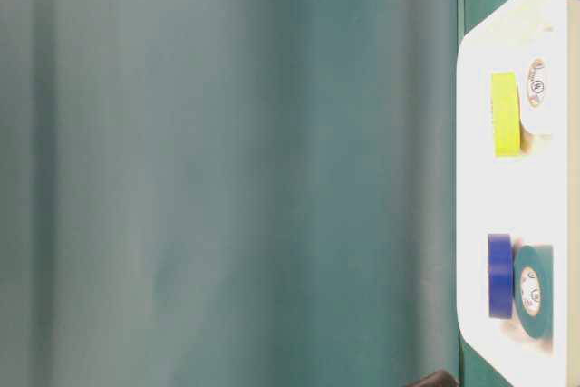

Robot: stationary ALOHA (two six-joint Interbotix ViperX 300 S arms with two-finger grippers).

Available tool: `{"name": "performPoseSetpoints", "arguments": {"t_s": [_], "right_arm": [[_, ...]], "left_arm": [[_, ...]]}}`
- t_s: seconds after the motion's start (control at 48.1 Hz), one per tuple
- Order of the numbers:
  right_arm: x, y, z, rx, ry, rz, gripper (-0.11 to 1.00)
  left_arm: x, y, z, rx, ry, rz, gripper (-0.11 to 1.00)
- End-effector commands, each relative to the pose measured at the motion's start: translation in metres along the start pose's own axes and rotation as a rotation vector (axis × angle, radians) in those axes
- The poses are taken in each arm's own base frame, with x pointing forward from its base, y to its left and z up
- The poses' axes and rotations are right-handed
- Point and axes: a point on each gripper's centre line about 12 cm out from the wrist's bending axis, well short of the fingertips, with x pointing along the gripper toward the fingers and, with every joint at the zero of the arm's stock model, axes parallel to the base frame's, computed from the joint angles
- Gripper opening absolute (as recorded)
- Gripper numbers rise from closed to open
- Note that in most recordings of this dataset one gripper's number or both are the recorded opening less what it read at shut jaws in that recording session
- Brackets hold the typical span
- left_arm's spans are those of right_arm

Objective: Put the tape alternately from left to right into the white case.
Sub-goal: 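Move the right gripper down to the orange-red tape roll and grip it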

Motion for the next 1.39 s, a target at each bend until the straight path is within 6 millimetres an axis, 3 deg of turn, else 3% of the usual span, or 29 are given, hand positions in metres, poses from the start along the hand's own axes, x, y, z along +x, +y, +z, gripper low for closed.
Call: {"name": "performPoseSetpoints", "arguments": {"t_s": [0.0,0.312,0.686,1.144,1.373], "right_arm": [[-0.002,0.018,0.007,-0.033,-0.043,0.060,0.58],[-0.007,0.064,0.003,-0.130,-0.061,0.213,0.58],[-0.008,0.085,-0.006,-0.178,-0.040,0.276,0.58],[0.031,0.128,-0.014,-0.208,0.104,0.318,0.58],[0.050,0.135,-0.022,-0.202,0.215,0.267,0.58]], "left_arm": [[-0.003,-0.001,0.007,-0.002,-0.031,-0.003,0.97],[-0.007,-0.001,0.010,-0.002,-0.047,-0.004,0.97],[-0.007,-0.001,0.011,-0.005,-0.050,-0.005,0.97],[-0.007,-0.001,0.007,-0.008,-0.041,-0.004,0.97],[-0.006,-0.001,0.006,-0.012,-0.038,-0.004,0.97]]}}
